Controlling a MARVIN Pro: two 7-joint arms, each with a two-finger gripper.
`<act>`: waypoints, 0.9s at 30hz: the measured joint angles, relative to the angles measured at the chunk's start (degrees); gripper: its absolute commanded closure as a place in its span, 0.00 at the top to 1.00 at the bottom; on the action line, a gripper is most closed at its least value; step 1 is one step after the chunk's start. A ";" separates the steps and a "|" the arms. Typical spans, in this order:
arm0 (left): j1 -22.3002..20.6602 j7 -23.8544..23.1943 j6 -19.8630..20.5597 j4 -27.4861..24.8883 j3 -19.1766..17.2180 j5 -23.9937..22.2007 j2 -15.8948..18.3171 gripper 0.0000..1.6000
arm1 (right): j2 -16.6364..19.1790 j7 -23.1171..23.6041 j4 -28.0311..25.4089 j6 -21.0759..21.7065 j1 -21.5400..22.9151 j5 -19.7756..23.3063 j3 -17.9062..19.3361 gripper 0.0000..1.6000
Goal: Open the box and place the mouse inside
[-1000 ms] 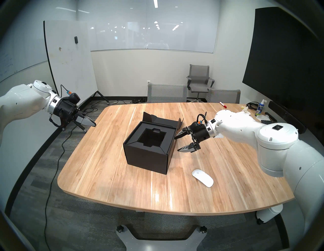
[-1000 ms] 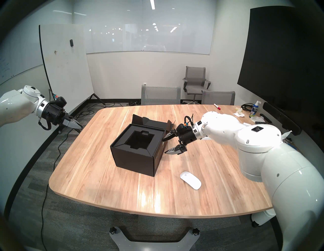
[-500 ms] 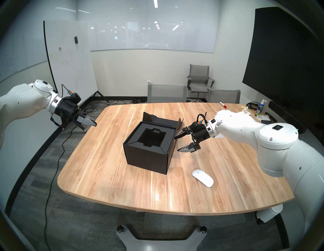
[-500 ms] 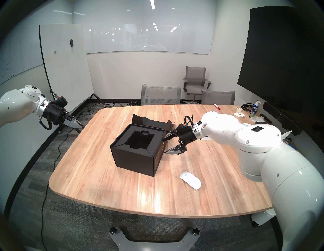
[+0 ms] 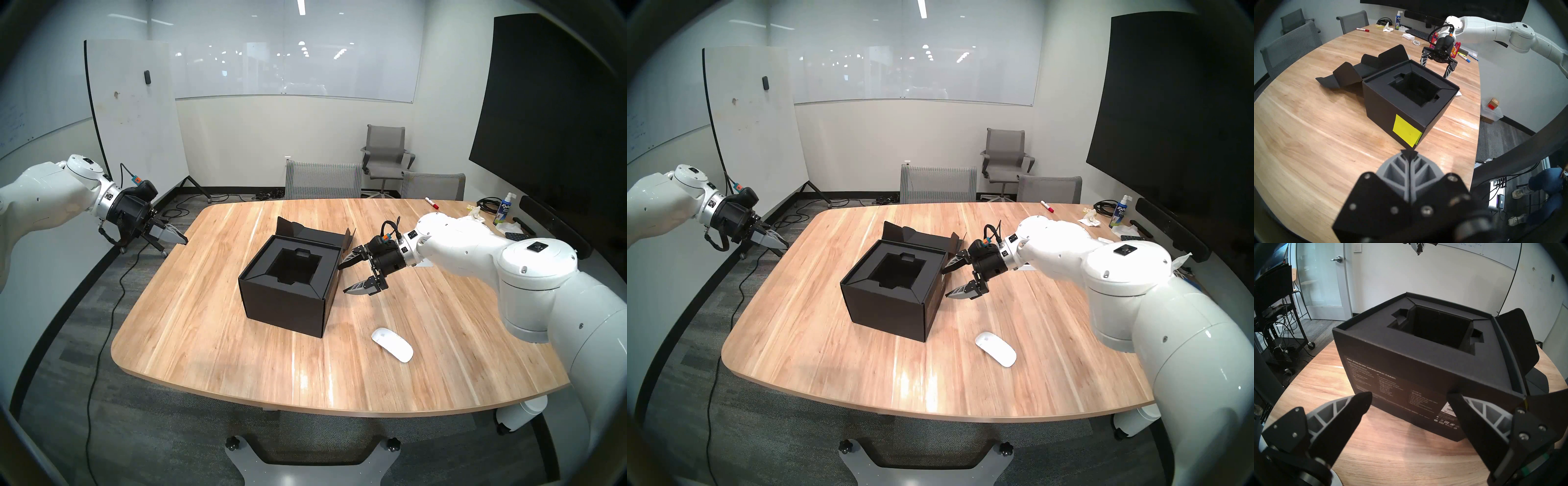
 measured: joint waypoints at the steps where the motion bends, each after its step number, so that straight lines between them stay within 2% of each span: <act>1: 0.02 0.00 -0.06 0.05 0.02 -0.02 -0.04 0.00 | 0.00 0.00 0.00 0.00 0.00 0.00 0.00 1.00; 27: 0.18 0.00 -1.07 0.73 0.68 -0.61 -0.58 0.00 | 0.01 0.01 0.00 0.02 -0.02 -0.07 0.09 1.00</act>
